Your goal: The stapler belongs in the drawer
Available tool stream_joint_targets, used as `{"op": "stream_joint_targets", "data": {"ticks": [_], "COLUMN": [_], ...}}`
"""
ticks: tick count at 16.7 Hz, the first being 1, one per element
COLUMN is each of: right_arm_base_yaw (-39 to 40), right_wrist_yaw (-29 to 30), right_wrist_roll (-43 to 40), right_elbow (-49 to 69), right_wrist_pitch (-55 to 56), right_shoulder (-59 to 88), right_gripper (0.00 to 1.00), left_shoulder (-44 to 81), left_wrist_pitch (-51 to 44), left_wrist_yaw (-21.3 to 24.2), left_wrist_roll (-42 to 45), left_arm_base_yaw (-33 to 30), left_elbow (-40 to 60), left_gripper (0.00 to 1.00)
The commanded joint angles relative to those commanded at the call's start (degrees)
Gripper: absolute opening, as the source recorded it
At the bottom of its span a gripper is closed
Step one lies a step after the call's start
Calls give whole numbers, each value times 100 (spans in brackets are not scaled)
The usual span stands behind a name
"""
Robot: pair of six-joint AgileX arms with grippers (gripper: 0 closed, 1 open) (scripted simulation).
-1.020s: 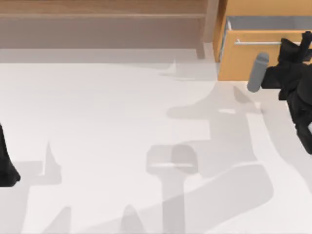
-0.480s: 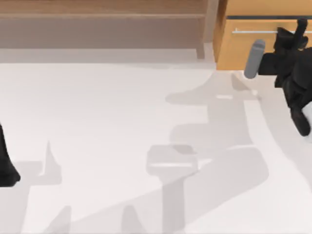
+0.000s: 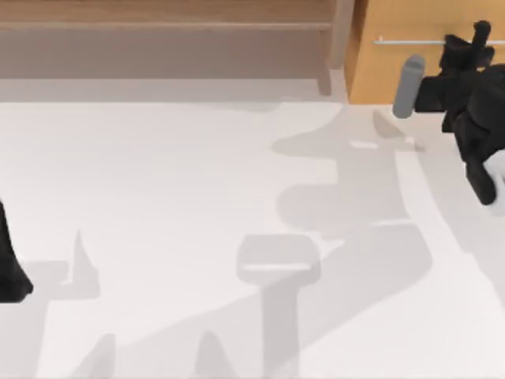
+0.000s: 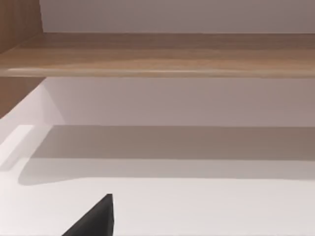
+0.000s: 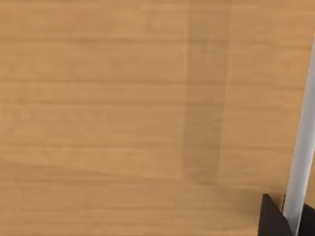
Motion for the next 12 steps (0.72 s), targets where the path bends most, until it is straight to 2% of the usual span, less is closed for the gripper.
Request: {"op": "stream_joint_targets", "data": {"ticks": [1,12], "right_arm_base_yaw": [0,0], "right_wrist_yaw": [0,0], "right_wrist_roll": [0,0], "right_elbow": [0,0], "right_wrist_pitch": [0,0], "right_shoulder": [0,0], "right_gripper": [0,83], "left_shoulder": [0,0], "left_wrist_pitch": [0,0], "left_wrist_yaw": [0,0], "left_wrist_roll": [0,0], "left_arm_base_yaw": [0,0], "left_elbow": [0,0], "left_gripper": [100,100]}}
